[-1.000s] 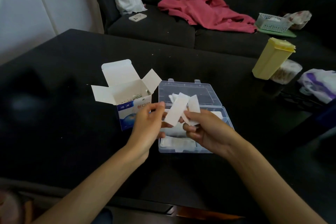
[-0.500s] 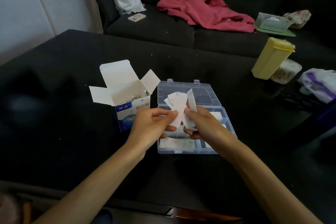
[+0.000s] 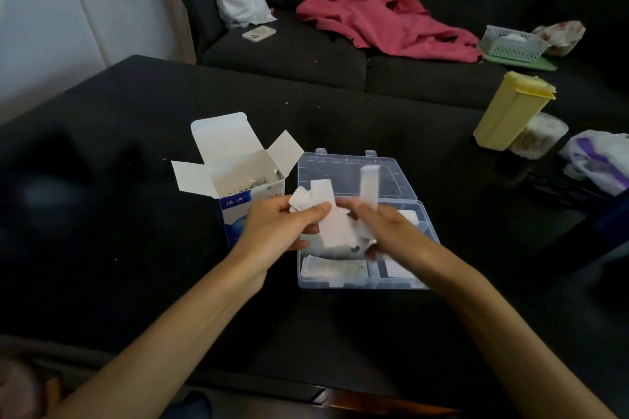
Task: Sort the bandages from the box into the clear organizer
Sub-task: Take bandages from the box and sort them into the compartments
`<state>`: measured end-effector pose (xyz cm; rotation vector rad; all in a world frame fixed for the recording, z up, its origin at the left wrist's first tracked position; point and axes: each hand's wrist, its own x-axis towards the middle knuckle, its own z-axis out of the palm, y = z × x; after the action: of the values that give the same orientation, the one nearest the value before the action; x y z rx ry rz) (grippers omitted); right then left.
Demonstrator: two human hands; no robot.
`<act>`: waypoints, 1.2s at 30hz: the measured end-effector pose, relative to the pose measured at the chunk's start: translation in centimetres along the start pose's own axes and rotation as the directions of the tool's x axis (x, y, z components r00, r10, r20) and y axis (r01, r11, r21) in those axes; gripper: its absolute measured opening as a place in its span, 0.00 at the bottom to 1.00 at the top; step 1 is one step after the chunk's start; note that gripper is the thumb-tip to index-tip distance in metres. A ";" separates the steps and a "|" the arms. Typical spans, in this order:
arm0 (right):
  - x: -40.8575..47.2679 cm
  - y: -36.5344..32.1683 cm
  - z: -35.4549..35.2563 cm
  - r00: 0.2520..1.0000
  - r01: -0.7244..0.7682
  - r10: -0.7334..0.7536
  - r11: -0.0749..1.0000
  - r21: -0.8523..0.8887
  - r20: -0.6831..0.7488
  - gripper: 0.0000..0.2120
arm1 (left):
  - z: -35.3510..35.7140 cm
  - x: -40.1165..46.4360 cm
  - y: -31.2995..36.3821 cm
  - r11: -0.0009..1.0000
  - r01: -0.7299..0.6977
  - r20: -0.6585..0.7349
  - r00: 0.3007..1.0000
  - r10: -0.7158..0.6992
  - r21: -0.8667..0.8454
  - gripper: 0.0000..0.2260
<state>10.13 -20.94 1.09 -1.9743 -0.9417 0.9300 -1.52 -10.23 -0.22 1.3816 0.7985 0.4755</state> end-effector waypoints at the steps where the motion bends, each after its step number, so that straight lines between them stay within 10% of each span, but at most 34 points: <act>1: 0.2 0.2 -0.5 0.995 0.029 -0.031 0.999 -0.021 -0.092 0.17 | -0.1 0.0 -0.1 1.000 -0.009 -0.024 1.000 0.008 -0.011 0.04; 5: -0.6 -0.1 -2.5 0.934 0.145 -0.091 0.981 0.133 -0.347 0.14 | 0.0 -0.2 -0.5 0.998 -0.028 -0.068 0.997 0.024 -0.056 0.03; 12: -1.4 -0.7 -3.1 0.962 -0.229 0.215 0.971 0.064 0.171 0.10 | 0.0 -0.5 -0.4 0.996 -0.070 0.089 0.993 0.074 -0.047 0.04; 22: -0.8 -0.6 -1.6 0.959 -0.175 0.211 0.966 -0.190 0.189 0.19 | -0.2 -0.8 -0.4 0.975 -0.147 0.236 0.966 0.105 0.169 0.07; 26: -0.3 0.1 -2.4 0.991 -0.132 0.130 0.957 -0.257 -0.022 0.16 | -0.1 -0.8 -0.6 0.979 -0.188 0.106 0.978 0.180 0.076 0.05; 36: 0.0 0.3 -1.0 0.997 0.026 -0.012 0.980 0.199 -0.072 0.05 | 0.6 -0.3 -0.8 0.981 -0.190 0.074 0.980 0.186 0.049 0.04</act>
<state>11.05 -21.35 1.27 -1.8136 -0.7937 0.9013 -1.45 -10.98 -0.94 1.5251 0.6315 0.5523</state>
